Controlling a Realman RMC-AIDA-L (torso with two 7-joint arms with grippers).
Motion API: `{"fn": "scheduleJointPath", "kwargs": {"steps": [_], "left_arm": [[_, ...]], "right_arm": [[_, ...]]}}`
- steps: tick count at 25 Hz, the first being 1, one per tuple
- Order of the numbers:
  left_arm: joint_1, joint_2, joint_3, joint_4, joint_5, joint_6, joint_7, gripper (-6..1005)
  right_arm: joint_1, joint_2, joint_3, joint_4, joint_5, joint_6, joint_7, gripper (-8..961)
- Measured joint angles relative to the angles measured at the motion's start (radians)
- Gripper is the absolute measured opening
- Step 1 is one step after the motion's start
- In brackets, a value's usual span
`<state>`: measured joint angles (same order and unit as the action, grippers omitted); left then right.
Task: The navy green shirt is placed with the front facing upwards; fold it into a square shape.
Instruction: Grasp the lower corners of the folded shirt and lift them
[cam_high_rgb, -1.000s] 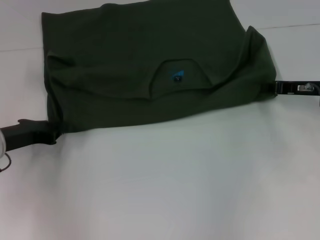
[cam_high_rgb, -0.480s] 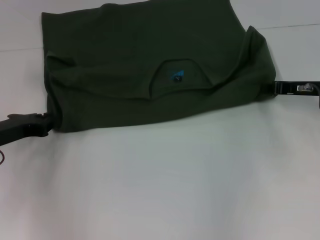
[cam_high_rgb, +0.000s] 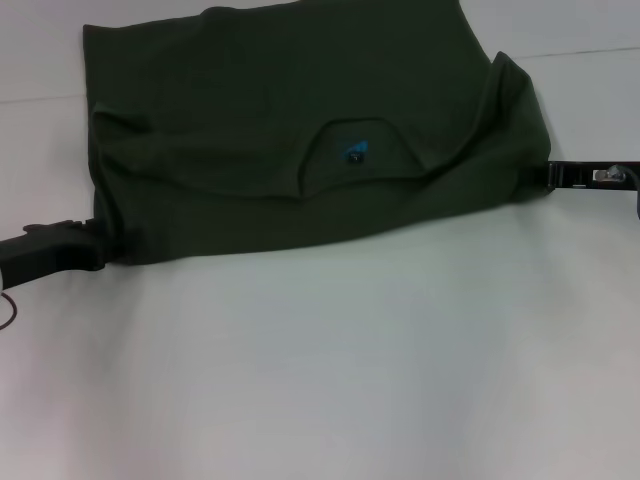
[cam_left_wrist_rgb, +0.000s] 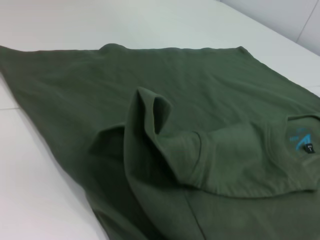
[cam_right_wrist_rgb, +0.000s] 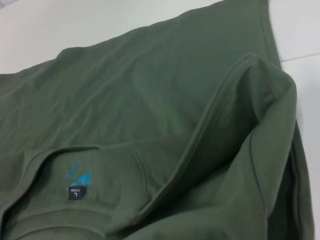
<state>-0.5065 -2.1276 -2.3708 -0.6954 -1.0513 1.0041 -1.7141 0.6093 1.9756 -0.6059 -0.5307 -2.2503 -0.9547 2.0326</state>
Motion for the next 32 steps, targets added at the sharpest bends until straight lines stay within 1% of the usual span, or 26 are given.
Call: {"fn": "scheduleJointPath", "kwargs": {"steps": [8,11,16,32], "left_arm": [[-0.004,-0.009,0.058,0.004,0.008,-0.034,0.001,610],[-0.005,-0.015,0.068,0.005,0.014,-0.053,0.002,811],[-0.005,-0.02,0.074,0.003,0.019,-0.062,0.002,952],[-0.005,-0.021,0.088,0.003,0.019,-0.081,0.002,951]], "right_arm": [[-0.004,0.0,0.0,0.0,0.0,-0.003,0.0,46],[-0.005,0.0,0.0,0.0,0.0,-0.004,0.0,46],[-0.005,0.0,0.0,0.0,0.0,-0.005,0.0,46],[-0.002,0.0,0.0,0.0,0.0,-0.004,0.0,47]]}}
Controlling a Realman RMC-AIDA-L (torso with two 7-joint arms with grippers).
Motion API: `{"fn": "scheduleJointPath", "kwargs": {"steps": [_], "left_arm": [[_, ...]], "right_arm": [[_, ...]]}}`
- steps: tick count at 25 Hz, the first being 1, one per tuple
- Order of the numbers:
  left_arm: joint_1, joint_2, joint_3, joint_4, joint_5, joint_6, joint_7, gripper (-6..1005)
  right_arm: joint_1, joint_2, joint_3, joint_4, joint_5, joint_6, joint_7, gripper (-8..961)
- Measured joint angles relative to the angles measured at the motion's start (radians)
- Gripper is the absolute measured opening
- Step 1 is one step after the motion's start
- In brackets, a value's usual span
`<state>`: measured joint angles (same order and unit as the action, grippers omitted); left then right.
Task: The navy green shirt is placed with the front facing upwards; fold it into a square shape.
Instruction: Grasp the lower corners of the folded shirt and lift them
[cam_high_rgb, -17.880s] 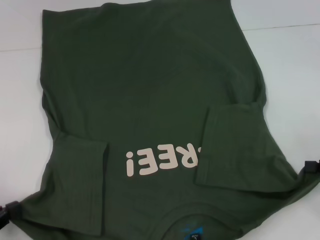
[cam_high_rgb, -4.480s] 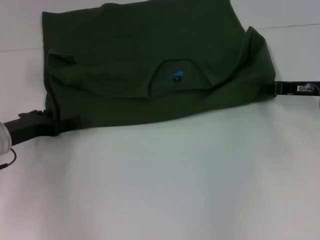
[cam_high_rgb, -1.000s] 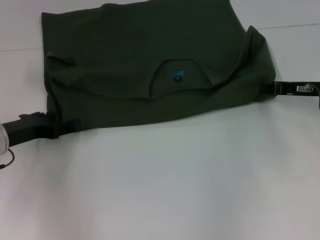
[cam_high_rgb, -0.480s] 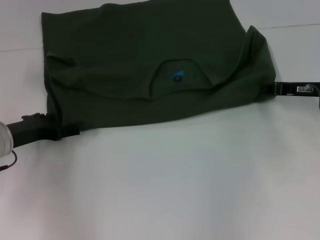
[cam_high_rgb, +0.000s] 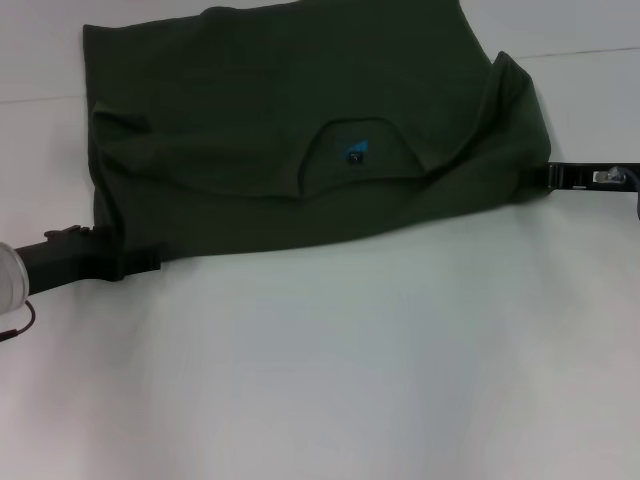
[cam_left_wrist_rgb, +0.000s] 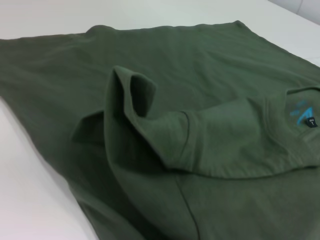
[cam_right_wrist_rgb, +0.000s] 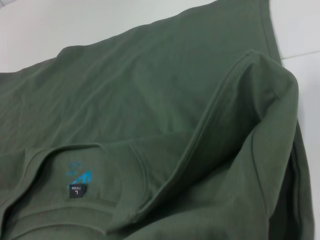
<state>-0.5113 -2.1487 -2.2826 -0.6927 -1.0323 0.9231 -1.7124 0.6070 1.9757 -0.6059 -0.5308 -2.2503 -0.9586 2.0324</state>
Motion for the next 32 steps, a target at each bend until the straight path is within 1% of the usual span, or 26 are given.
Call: {"fn": "scheduleJointPath", "kwargs": {"steps": [6,14,20,25,32], "left_arm": [[-0.001,-0.002,0.037,-0.003,0.0,-0.02,-0.002,951],[-0.007,-0.003,0.039,0.002,0.0,-0.021,-0.001,951],[-0.009,0.0,0.032,0.004,0.002,-0.021,-0.003,831],[-0.013,0.01,0.023,0.015,0.014,-0.016,-0.018,631],[-0.021,0.008,0.026,0.025,0.041,-0.021,-0.029,481]], "right_arm": [[0.001,0.0,0.0,0.0,0.0,-0.001,0.0,47],[0.001,0.0,0.0,0.0,0.0,0.004,0.0,47],[0.002,0.0,0.0,0.0,0.0,0.005,0.0,47],[0.004,0.0,0.0,0.0,0.0,0.005,0.0,47],[0.007,0.0,0.0,0.0,0.001,0.005,0.0,47]]}}
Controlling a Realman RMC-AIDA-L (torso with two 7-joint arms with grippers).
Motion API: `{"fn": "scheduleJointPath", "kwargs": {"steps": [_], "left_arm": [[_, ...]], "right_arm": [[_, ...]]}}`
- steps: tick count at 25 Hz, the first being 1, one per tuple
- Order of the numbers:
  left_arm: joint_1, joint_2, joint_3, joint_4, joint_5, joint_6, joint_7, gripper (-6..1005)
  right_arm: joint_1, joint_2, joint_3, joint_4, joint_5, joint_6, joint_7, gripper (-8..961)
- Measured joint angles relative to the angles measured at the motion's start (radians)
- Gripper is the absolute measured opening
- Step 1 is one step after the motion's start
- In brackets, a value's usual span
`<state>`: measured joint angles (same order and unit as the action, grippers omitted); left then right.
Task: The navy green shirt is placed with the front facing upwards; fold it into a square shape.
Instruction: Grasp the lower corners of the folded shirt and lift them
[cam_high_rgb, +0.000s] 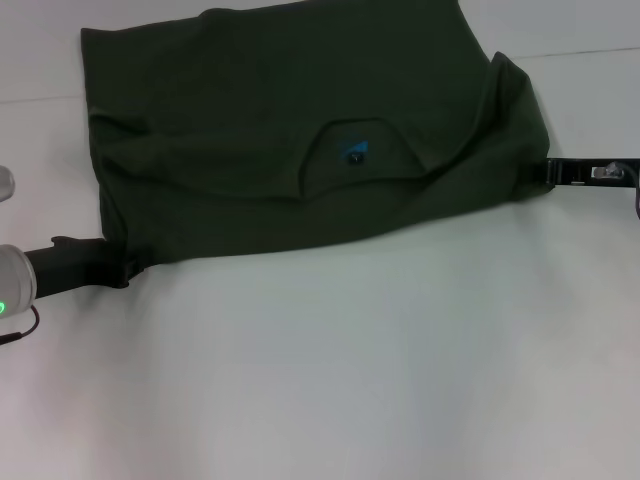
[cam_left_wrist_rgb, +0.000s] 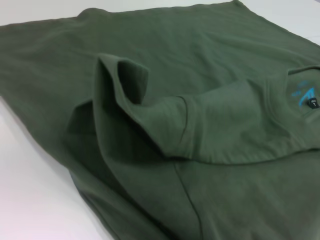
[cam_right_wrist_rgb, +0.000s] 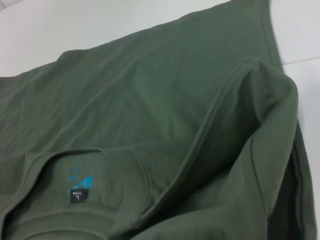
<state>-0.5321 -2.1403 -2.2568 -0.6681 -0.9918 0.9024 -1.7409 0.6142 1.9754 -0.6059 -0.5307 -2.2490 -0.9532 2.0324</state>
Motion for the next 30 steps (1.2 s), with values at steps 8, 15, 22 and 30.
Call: {"fn": "scheduleJointPath", "kwargs": {"steps": [8,15,22,30], "left_arm": [[-0.003,0.002,0.008,0.0,0.001,0.01,0.003,160],[0.001,0.006,0.01,-0.007,0.004,0.038,0.003,69],[0.037,0.022,0.0,-0.063,-0.001,0.16,0.003,62],[0.074,0.028,-0.032,-0.111,-0.013,0.261,0.004,61]], "right_arm": [[0.001,0.0,0.0,0.0,0.0,0.001,0.0,47],[-0.001,0.0,0.0,0.0,0.0,0.001,0.0,47],[-0.013,0.001,0.012,0.0,0.001,-0.01,-0.022,47],[-0.041,-0.002,0.023,0.0,0.054,-0.081,-0.08,46]]}}
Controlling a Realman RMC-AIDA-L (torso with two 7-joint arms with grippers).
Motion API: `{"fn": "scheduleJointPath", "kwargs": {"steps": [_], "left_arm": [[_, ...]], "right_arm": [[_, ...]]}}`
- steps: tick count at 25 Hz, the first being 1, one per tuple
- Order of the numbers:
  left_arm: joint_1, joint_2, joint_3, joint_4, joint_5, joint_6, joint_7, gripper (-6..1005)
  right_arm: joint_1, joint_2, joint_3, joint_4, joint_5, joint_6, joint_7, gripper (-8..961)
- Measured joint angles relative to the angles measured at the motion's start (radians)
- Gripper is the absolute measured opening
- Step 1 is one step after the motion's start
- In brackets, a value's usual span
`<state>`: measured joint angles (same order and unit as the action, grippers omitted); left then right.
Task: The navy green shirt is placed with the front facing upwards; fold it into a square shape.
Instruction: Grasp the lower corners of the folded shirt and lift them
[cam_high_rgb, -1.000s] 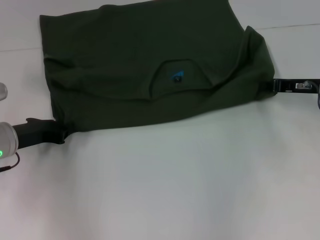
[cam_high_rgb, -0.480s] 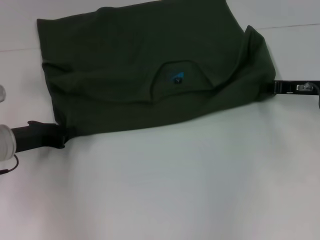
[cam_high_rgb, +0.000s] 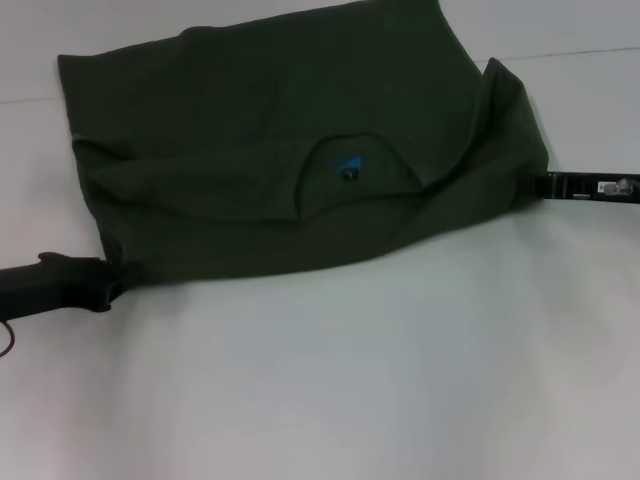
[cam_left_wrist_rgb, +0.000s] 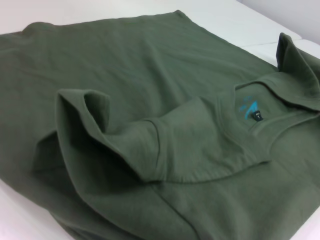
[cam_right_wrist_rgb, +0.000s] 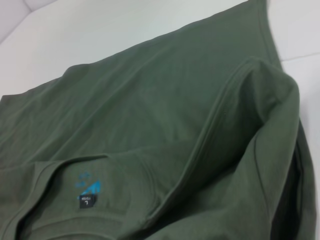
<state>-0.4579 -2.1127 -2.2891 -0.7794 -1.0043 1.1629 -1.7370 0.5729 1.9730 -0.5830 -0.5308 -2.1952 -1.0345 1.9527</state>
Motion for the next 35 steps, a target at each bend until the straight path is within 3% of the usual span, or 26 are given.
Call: {"fn": "scheduleJointPath", "kwargs": {"steps": [23,35], "left_arm": [[0.11,0.03,-0.085,-0.098,0.008,0.24,0.014,60],[0.179,0.052,-0.126,-0.105,0.017,0.313,0.029,60]], "right_arm": [[-0.117,-0.009,0.002,-0.062,0.006,-0.369,-0.131,46],[-0.19,-0.019,-0.01,-0.064,-0.046,-0.462,-0.181,46]]}}
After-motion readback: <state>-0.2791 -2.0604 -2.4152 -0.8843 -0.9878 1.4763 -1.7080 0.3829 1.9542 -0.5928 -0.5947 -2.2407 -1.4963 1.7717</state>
